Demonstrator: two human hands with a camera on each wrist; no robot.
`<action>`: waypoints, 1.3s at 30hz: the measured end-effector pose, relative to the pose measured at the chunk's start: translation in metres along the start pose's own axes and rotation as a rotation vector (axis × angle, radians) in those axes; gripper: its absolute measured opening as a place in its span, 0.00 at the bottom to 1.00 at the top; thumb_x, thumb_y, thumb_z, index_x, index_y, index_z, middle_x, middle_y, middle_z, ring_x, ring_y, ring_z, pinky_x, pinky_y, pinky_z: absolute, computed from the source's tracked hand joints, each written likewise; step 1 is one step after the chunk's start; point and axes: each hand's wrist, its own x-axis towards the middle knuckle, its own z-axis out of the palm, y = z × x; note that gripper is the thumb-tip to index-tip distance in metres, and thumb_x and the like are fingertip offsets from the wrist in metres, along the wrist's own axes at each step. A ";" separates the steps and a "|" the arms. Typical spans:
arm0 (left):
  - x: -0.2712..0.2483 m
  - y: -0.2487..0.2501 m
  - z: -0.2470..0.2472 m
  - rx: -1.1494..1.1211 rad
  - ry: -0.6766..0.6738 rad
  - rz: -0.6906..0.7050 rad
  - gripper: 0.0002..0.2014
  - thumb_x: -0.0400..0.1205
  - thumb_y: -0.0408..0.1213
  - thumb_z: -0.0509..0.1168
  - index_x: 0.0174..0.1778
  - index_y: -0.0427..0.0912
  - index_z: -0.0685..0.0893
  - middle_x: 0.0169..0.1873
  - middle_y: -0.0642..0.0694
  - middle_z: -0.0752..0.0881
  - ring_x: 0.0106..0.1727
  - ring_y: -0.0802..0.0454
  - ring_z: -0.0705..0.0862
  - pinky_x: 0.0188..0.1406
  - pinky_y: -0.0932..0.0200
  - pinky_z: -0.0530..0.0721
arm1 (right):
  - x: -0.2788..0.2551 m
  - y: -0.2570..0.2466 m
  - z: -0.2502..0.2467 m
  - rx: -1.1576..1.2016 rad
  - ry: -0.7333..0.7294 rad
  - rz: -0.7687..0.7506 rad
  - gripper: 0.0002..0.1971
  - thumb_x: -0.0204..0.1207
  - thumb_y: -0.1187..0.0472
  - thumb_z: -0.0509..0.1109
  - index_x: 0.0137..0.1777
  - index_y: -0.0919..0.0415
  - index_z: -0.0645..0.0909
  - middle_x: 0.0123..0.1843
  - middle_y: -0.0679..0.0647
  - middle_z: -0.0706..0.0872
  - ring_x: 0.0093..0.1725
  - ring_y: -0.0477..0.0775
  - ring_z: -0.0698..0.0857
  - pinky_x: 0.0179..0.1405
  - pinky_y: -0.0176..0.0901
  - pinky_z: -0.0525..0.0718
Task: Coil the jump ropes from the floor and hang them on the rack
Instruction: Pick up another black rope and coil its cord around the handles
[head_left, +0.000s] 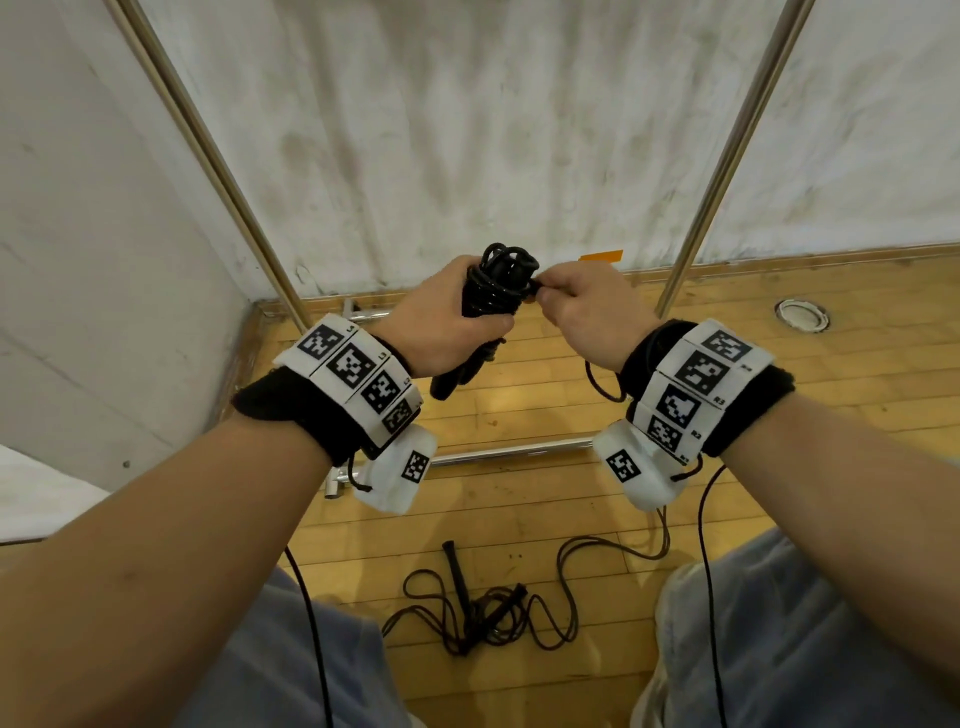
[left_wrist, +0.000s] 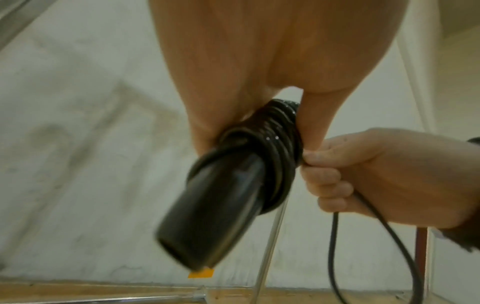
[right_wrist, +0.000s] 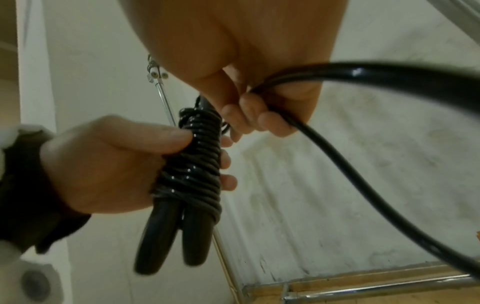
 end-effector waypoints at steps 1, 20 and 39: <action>-0.001 0.000 -0.001 0.004 0.052 0.029 0.20 0.77 0.35 0.71 0.64 0.43 0.75 0.41 0.51 0.87 0.34 0.63 0.87 0.34 0.69 0.83 | 0.000 0.000 -0.001 0.009 0.013 -0.011 0.12 0.81 0.68 0.59 0.40 0.57 0.81 0.25 0.47 0.73 0.22 0.43 0.67 0.17 0.27 0.64; 0.009 -0.001 0.005 0.005 0.279 -0.027 0.23 0.76 0.36 0.68 0.66 0.48 0.70 0.35 0.52 0.78 0.32 0.53 0.78 0.32 0.61 0.76 | -0.001 -0.002 0.011 -0.035 -0.103 0.010 0.15 0.84 0.57 0.57 0.37 0.51 0.79 0.24 0.47 0.73 0.24 0.48 0.71 0.26 0.40 0.71; 0.004 0.000 -0.001 -0.231 -0.021 -0.046 0.22 0.67 0.28 0.77 0.51 0.46 0.75 0.37 0.43 0.85 0.32 0.47 0.87 0.32 0.52 0.87 | -0.008 -0.009 0.001 -0.093 -0.141 -0.040 0.17 0.80 0.66 0.59 0.30 0.51 0.72 0.28 0.49 0.76 0.21 0.37 0.73 0.20 0.24 0.67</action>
